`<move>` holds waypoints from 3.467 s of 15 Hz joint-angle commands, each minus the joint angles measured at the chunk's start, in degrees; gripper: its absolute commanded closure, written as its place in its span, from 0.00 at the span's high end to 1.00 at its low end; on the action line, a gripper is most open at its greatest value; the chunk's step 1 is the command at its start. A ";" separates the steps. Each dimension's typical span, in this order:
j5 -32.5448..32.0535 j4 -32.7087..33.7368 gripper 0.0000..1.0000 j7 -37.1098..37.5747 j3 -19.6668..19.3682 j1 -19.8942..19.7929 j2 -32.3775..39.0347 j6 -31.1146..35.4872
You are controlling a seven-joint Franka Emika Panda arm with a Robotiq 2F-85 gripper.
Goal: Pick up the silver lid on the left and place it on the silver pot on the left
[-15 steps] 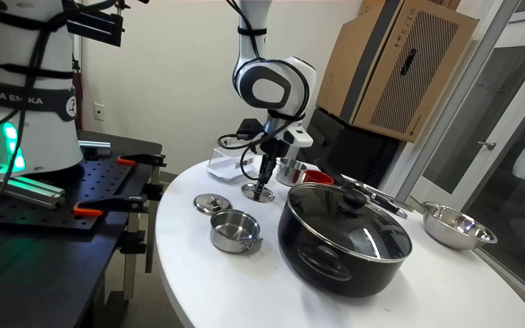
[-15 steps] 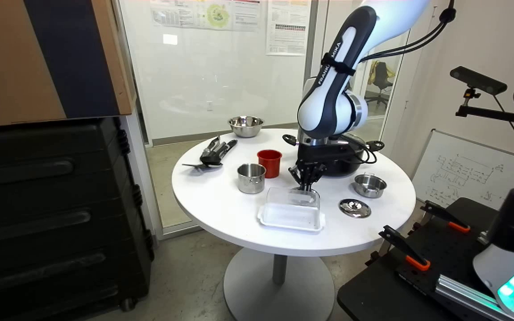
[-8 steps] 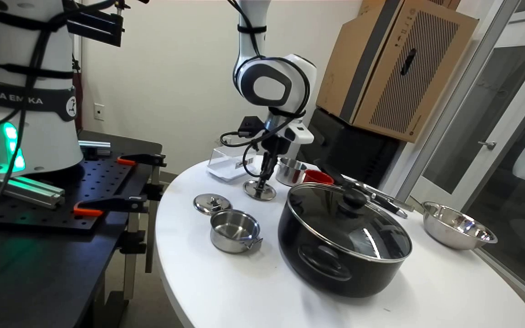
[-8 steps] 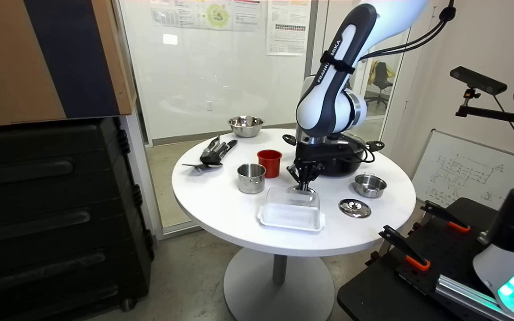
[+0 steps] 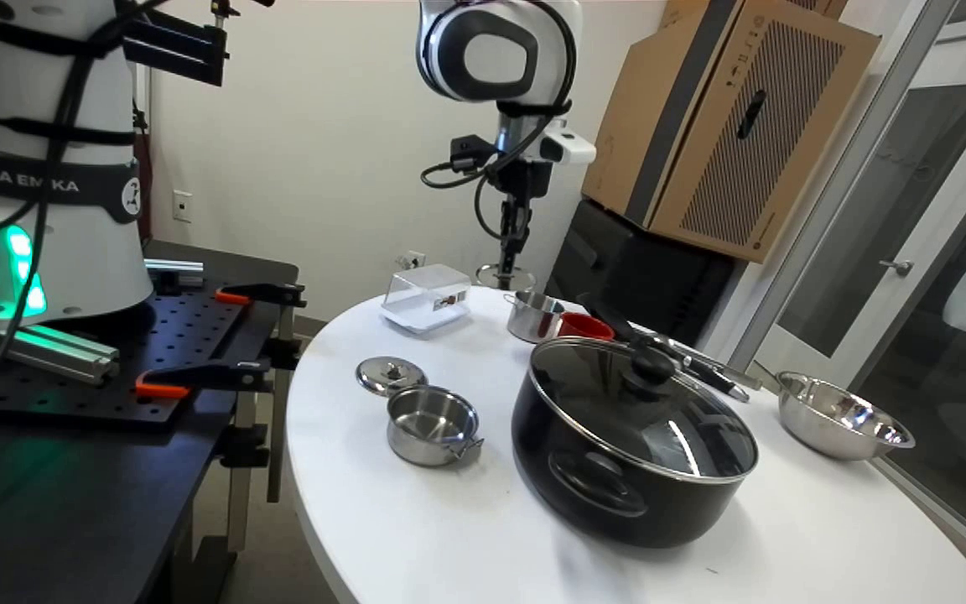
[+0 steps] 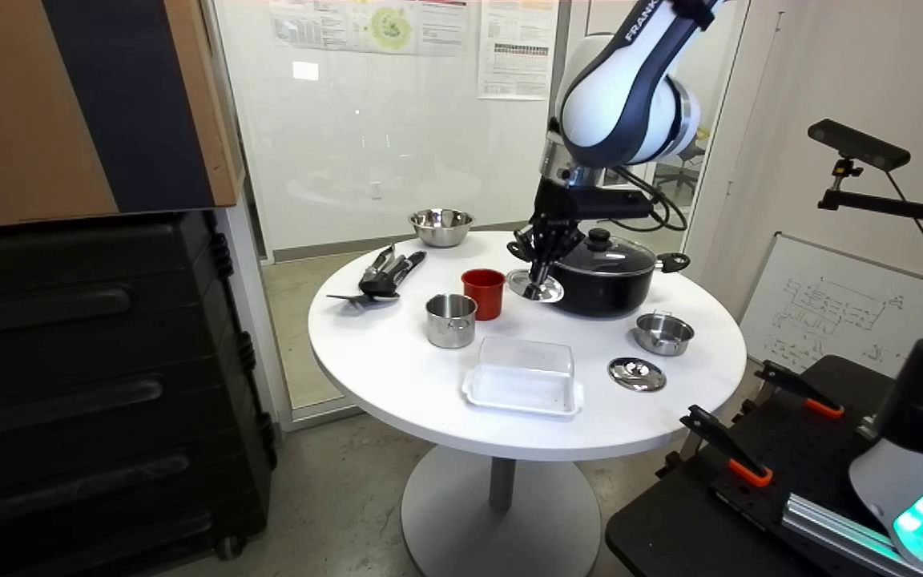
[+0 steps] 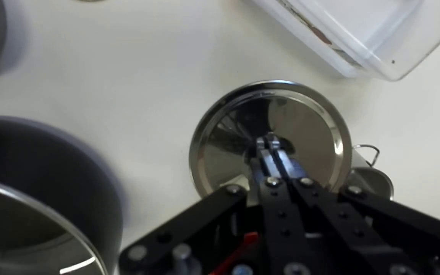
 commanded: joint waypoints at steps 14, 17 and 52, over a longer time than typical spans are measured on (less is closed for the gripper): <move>-11.93 20.38 0.00 5.70 0.53 3.81 12.60 -7.81; -12.11 24.19 0.00 6.65 -0.16 6.14 15.91 -8.14; -9.57 35.79 0.00 10.97 -2.40 9.93 26.82 -15.21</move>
